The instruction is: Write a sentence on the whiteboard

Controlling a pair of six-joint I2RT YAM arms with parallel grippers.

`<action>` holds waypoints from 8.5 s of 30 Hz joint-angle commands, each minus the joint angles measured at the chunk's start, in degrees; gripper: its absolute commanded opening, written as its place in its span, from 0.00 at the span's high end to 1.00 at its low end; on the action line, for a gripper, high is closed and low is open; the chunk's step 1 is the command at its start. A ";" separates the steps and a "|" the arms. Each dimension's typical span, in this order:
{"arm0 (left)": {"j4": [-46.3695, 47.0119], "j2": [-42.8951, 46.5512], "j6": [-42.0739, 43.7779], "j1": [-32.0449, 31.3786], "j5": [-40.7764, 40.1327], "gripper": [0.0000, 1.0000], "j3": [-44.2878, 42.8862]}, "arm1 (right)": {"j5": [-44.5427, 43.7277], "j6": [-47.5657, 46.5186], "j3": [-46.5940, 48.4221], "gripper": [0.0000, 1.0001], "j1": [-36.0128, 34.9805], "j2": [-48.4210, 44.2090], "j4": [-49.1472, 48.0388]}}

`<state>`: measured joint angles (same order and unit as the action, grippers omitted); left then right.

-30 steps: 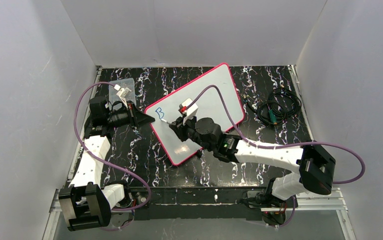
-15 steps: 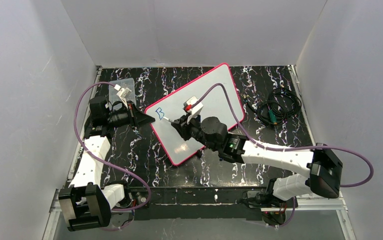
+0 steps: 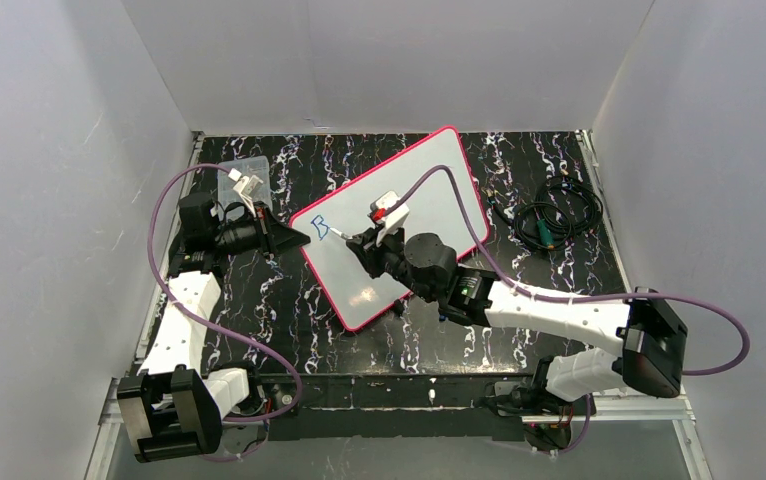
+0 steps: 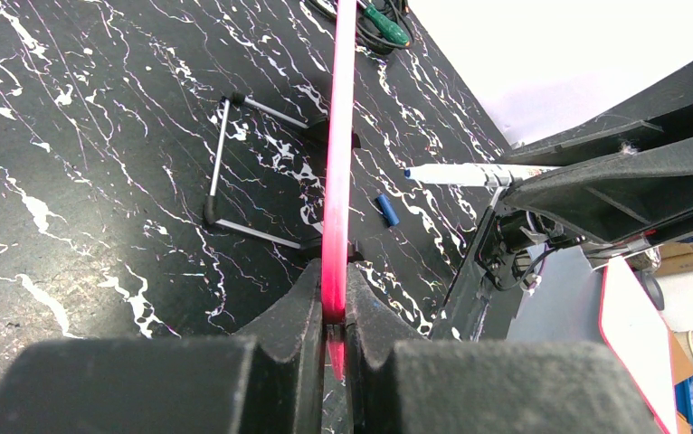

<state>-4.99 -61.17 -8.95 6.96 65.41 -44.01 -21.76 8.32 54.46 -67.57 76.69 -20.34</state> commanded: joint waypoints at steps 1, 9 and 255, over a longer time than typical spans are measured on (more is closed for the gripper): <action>-1.07 1.54 2.71 0.14 0.60 1.00 -1.52 | -1.81 -1.35 0.87 0.99 0.29 0.86 -4.24; -1.07 1.54 2.75 0.15 0.69 1.00 -1.52 | -2.46 -2.05 2.62 0.99 0.47 3.03 -5.45; -0.63 1.93 2.23 0.06 0.42 1.00 -1.42 | 18.76 1.26 -5.77 0.99 15.72 -0.63 -11.31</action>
<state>-6.09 -60.31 -8.60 7.01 65.12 -44.10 -3.81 9.28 47.77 -52.12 75.85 -27.66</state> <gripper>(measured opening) 0.052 0.197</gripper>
